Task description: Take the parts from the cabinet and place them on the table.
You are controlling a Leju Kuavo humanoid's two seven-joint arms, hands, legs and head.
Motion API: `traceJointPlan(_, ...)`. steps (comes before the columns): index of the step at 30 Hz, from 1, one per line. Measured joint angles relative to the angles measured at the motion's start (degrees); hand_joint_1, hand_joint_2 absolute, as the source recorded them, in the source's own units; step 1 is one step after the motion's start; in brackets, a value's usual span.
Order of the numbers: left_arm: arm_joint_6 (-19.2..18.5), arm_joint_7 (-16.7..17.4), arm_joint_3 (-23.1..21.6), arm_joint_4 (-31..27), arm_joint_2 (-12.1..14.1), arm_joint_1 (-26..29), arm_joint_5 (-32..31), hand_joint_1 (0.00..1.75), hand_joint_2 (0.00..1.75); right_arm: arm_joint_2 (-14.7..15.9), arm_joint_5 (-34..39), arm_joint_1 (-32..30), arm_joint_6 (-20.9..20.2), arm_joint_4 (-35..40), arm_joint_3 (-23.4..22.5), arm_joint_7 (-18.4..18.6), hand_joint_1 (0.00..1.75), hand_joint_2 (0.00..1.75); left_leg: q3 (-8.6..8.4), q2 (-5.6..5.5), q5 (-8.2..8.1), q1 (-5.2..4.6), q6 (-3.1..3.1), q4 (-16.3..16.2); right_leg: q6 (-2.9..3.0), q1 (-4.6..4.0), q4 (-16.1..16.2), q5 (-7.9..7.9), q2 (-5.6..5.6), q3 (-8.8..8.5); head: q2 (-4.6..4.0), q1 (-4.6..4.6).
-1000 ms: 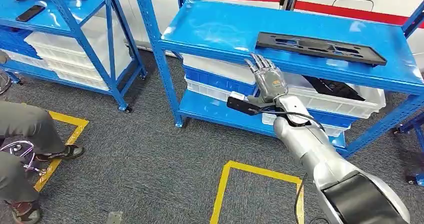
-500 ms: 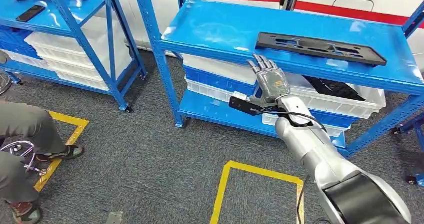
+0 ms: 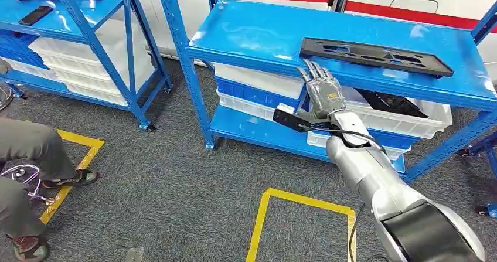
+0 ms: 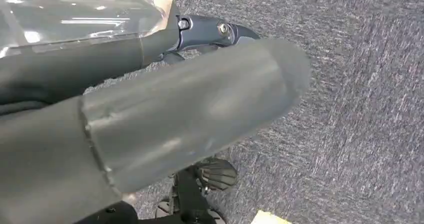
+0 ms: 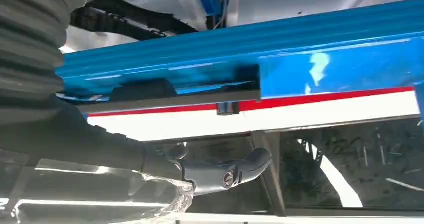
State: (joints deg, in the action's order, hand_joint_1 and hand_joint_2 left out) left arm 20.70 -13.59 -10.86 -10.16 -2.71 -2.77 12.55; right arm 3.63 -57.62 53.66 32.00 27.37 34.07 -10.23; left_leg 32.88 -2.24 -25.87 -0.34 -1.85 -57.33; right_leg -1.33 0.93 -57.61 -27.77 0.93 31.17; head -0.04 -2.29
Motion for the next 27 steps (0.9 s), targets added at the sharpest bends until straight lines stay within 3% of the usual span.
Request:
traceJointPlan(10,-1.18,1.14,-0.04,0.00,-0.31,0.00,-0.31,0.00,0.00,0.46,-2.75,-1.45,-0.74,0.07,0.00,2.05,0.00,1.75,0.14,-0.03,-0.04,0.00,-0.03,-0.22,-0.02,0.22,0.02,0.01,0.00,-0.01,0.00,-0.02)
traceJointPlan(17,-1.55,1.51,-0.07,0.02,-0.28,-0.01,-0.55,0.00,0.00,1.25,-3.19,-1.71,-1.92,0.00,-0.04,2.14,0.00,1.75,0.52,-0.02,-0.47,-0.03,-0.71,-0.90,-0.17,0.28,0.09,0.05,0.00,0.00,0.00,0.00)
traceJointPlan(19,-1.55,1.60,-0.07,0.02,-0.26,-0.01,-0.57,0.00,0.00,1.35,-3.19,-1.68,-2.01,0.00,-0.09,2.14,0.00,1.75,0.59,-0.01,-0.34,-0.12,-1.11,-0.52,-0.78,0.29,-0.17,0.75,0.03,-0.28,0.00,-0.06)
traceJointPlan(20,-1.57,1.64,-0.07,0.02,-0.26,-0.01,-0.57,0.00,0.00,1.42,-3.21,-1.71,-2.01,0.00,-0.11,2.14,0.00,1.75,0.44,0.09,-0.15,-0.15,-1.41,-0.21,-1.60,-0.13,-0.46,1.29,0.06,-0.21,0.00,0.00)
traceJointPlan(21,-1.60,1.66,-0.09,0.02,-0.35,-0.04,-0.61,0.00,0.00,1.60,-3.26,-1.61,-2.01,0.00,-0.13,2.16,0.00,1.75,-0.17,0.03,0.17,0.07,-1.74,0.51,-1.66,-0.45,-0.50,1.25,0.07,-0.28,0.00,0.04)
traceJointPlan(22,-1.62,1.66,-0.11,0.02,-0.46,-0.04,-0.61,0.00,0.00,1.86,-3.25,-1.54,-2.01,0.00,-0.30,2.16,0.00,1.75,-0.71,0.12,0.52,0.38,-2.05,1.12,-1.39,-0.18,-1.36,-0.10,-0.22,0.59,0.00,0.02)
traceJointPlan(23,-1.62,1.66,-0.09,0.04,-0.44,-0.11,-0.61,0.00,0.00,1.86,-3.28,-1.31,-2.01,0.00,-0.41,2.16,0.00,1.75,-0.62,0.20,0.70,0.56,-2.31,1.23,-0.61,-0.20,-4.34,-1.93,-0.26,2.09,0.00,0.24)
traceJointPlan(25,-1.70,1.66,-0.13,0.04,-0.53,-0.09,-0.61,0.00,0.00,1.95,-3.28,-1.42,-2.03,-0.04,-0.44,2.16,0.00,1.75,-0.46,0.30,0.70,0.64,-2.29,1.21,-0.84,-0.08,-12.79,-5.34,-0.26,6.32,0.00,0.30)
traceJointPlan(26,-1.70,1.66,-0.15,0.04,-0.63,-0.03,-0.61,0.00,0.00,2.05,-3.28,-1.64,-2.05,-0.11,-0.44,2.16,0.00,1.75,-0.38,0.29,0.71,0.64,-2.26,1.15,-0.60,-0.01,-16.31,-6.52,-0.27,8.16,0.00,0.35)
traceJointPlan(27,-1.70,1.66,-0.22,0.04,-0.68,0.03,-0.61,0.00,0.00,2.14,-3.28,-1.87,-2.10,-0.18,-0.46,2.19,0.00,1.75,-0.39,0.26,0.74,0.73,-2.18,1.13,-0.93,0.15,-17.38,-6.52,-0.27,8.95,0.00,0.33)
